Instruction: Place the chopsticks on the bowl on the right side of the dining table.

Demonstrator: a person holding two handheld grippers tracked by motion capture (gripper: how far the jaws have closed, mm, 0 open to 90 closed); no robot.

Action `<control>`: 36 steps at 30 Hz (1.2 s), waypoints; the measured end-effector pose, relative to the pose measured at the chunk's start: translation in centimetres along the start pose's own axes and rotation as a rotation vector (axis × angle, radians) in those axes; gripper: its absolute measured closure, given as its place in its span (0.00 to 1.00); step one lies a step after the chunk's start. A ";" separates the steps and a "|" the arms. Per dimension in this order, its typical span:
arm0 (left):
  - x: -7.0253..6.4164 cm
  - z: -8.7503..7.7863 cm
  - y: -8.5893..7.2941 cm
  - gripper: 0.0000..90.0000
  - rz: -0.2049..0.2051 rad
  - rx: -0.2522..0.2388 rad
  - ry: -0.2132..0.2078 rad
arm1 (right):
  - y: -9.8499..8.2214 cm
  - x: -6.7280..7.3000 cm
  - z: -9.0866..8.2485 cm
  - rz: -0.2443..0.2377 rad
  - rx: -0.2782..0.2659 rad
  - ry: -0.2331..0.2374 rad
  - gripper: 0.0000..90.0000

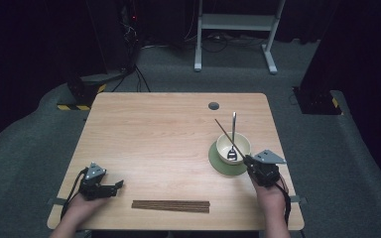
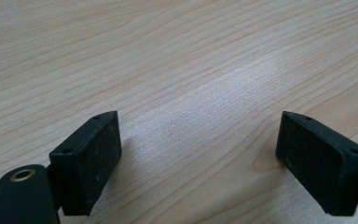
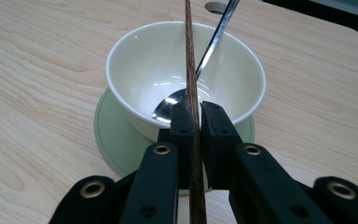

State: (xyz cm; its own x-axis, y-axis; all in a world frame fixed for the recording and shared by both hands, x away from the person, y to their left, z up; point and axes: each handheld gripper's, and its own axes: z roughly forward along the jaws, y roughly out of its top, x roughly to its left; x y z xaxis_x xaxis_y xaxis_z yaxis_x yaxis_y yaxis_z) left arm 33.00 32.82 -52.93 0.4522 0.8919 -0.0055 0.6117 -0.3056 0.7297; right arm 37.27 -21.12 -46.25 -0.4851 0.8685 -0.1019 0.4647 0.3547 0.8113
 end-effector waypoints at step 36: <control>-0.1 -0.1 -0.1 0.16 0.002 0.000 -0.002 | 1.5 8.6 0.7 -0.092 -0.003 0.200 0.60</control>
State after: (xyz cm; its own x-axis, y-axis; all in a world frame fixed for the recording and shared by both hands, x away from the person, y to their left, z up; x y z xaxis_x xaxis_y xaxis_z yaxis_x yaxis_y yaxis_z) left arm 32.88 32.82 -52.93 0.4543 0.8908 -0.0054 0.6109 -0.3071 0.7297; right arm 34.30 -12.87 -46.32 -0.6632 0.7461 -0.0596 0.4094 0.4283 0.8056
